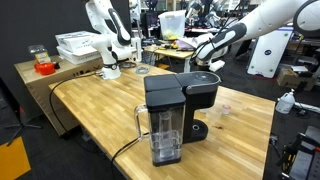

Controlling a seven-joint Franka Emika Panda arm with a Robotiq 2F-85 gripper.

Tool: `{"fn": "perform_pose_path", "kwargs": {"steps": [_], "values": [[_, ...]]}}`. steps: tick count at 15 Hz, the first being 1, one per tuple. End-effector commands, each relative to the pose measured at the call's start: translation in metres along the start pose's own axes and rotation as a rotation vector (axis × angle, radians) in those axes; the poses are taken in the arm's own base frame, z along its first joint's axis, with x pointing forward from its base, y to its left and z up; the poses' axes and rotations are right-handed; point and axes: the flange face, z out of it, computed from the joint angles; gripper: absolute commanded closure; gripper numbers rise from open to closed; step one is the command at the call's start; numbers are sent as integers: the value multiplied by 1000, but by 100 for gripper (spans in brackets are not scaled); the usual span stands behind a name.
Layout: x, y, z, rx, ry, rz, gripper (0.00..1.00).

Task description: Take the coffee pot out of the pot and put it on the table then open and close the coffee machine chamber

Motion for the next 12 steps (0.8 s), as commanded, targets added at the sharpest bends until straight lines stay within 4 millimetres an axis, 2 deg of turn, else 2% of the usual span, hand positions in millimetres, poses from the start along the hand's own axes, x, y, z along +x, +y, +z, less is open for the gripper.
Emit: {"fn": "perform_pose_path", "kwargs": {"steps": [1,9,12], "values": [[6,4,4,27,-29,-20,0],[7,3,21,25,-89,-39,0],[6,4,21,31,-100,-41,0]]}}
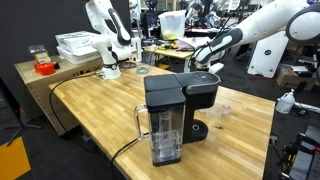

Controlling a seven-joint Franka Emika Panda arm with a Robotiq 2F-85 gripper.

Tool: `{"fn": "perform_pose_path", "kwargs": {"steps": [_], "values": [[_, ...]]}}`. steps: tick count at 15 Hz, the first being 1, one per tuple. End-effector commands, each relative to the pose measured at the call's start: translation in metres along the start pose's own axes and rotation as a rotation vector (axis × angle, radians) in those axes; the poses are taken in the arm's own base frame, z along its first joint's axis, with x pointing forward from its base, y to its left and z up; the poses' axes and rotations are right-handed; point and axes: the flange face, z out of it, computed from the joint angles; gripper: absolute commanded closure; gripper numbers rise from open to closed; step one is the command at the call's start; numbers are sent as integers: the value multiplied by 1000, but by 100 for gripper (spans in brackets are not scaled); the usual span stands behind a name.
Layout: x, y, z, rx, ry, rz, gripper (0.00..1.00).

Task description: Take the coffee pot out of the pot and put it on the table then open and close the coffee machine chamber

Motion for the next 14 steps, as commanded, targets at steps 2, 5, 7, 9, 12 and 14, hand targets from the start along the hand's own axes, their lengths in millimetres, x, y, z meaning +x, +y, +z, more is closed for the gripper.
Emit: {"fn": "perform_pose_path", "kwargs": {"steps": [2,5,7,9,12,14], "values": [[2,6,-1,12,-22,-14,0],[3,8,-2,11,-19,-13,0],[4,9,-2,11,-16,-12,0],[5,11,0,13,-15,-9,0],[5,16,0,13,-15,2,0],[5,19,-1,10,-13,6,0]]}}
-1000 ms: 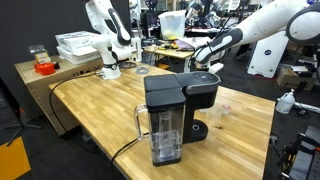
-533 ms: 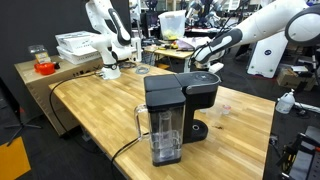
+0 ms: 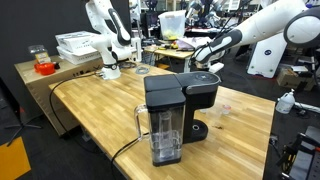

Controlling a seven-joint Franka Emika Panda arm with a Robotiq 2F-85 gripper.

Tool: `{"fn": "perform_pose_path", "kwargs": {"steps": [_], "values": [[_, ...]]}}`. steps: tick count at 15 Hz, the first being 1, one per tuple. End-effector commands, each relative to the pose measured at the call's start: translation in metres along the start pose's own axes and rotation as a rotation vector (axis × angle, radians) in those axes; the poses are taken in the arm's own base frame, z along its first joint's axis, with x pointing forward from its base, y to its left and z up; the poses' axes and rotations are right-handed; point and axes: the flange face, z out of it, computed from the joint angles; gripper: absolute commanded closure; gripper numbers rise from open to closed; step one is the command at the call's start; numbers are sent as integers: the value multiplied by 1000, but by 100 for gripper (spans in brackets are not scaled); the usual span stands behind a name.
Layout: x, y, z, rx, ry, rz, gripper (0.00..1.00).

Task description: Take the coffee pot out of the pot and put it on the table then open and close the coffee machine chamber

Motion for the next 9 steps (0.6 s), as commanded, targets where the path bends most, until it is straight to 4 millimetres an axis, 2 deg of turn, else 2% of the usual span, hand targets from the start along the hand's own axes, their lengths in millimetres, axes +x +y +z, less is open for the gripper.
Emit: {"fn": "perform_pose_path", "kwargs": {"steps": [1,9], "values": [[3,9,-2,9,-11,-6,0],[10,6,5,14,-23,-13,0]]}}
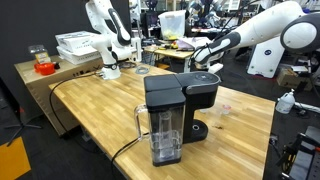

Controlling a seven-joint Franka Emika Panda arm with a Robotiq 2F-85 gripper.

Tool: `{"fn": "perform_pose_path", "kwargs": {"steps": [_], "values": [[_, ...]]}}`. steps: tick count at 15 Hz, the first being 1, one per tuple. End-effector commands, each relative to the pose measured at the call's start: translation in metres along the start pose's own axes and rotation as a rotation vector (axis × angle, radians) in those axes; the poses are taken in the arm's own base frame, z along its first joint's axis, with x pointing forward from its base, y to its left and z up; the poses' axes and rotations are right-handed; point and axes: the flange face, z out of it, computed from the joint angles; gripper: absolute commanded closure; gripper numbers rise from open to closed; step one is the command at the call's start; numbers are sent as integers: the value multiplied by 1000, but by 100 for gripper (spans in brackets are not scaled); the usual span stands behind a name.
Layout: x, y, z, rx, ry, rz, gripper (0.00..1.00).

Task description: Take the coffee pot out of the pot and put it on the table then open and close the coffee machine chamber

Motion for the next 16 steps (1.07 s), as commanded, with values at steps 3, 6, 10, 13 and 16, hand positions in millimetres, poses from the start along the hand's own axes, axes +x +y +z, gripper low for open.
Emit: {"fn": "perform_pose_path", "kwargs": {"steps": [3,6,10,13,16], "values": [[5,1,0,10,-18,-17,0],[5,1,1,12,-27,-18,0],[6,0,2,14,-32,-20,0],[8,-2,5,19,-31,-25,34],[9,-4,8,25,-26,-29,54]]}}
